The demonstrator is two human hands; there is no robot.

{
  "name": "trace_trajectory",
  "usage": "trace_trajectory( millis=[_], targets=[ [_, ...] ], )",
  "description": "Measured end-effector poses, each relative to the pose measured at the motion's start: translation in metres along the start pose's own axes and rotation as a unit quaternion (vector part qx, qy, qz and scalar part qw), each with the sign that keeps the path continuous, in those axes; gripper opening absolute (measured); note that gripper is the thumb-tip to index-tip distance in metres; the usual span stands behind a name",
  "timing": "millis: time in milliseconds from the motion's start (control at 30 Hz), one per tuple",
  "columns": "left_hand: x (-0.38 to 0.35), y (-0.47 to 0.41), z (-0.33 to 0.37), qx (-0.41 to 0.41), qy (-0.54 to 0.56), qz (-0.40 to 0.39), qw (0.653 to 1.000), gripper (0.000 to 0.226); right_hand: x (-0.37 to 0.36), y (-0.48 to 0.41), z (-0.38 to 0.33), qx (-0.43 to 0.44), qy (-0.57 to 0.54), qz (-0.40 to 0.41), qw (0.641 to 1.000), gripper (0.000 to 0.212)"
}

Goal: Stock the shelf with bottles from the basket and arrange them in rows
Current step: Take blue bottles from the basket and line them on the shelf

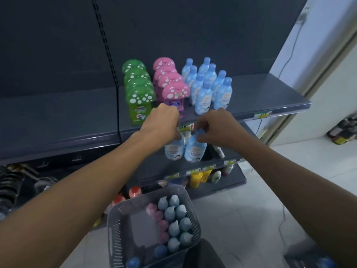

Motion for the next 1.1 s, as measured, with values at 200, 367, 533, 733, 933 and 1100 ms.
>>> trace_trajectory(
  millis=[200,367,533,733,933,1100],
  targets=[
    [0.011,-0.039,0.048,-0.021,0.029,0.002,0.999,0.030,0.041,-0.008,0.057,-0.007,0.007,0.014,1.000,0.021],
    [0.015,-0.082,0.098,-0.026,0.039,0.018,0.999,0.025,0.076,-0.025,0.120,0.017,0.018,-0.012,1.000,0.015],
    [0.020,-0.130,0.148,-0.017,0.047,0.026,0.998,0.020,0.108,-0.047,0.187,0.036,0.015,-0.017,0.999,0.014],
    [0.030,-0.189,0.188,0.010,0.074,0.039,0.996,0.019,0.142,-0.092,0.257,0.057,0.000,-0.030,0.998,0.014],
    [0.036,-0.241,0.203,0.048,0.076,0.061,0.994,0.014,0.161,-0.141,0.295,0.069,-0.018,-0.027,0.997,0.014],
    [0.039,-0.279,0.200,0.077,0.077,0.073,0.991,0.012,0.167,-0.185,0.306,0.083,-0.021,-0.017,0.996,0.014]
  ],
)
Point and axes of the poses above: each hand's wrist, its own y-axis away from the middle knuckle, its own x-axis out of the back of the hand, z = x × y, the point moved 5 cm from there along -y, towards the middle knuckle, and after that the axes turned 10 degrees about -z, right-handed, at the moved point
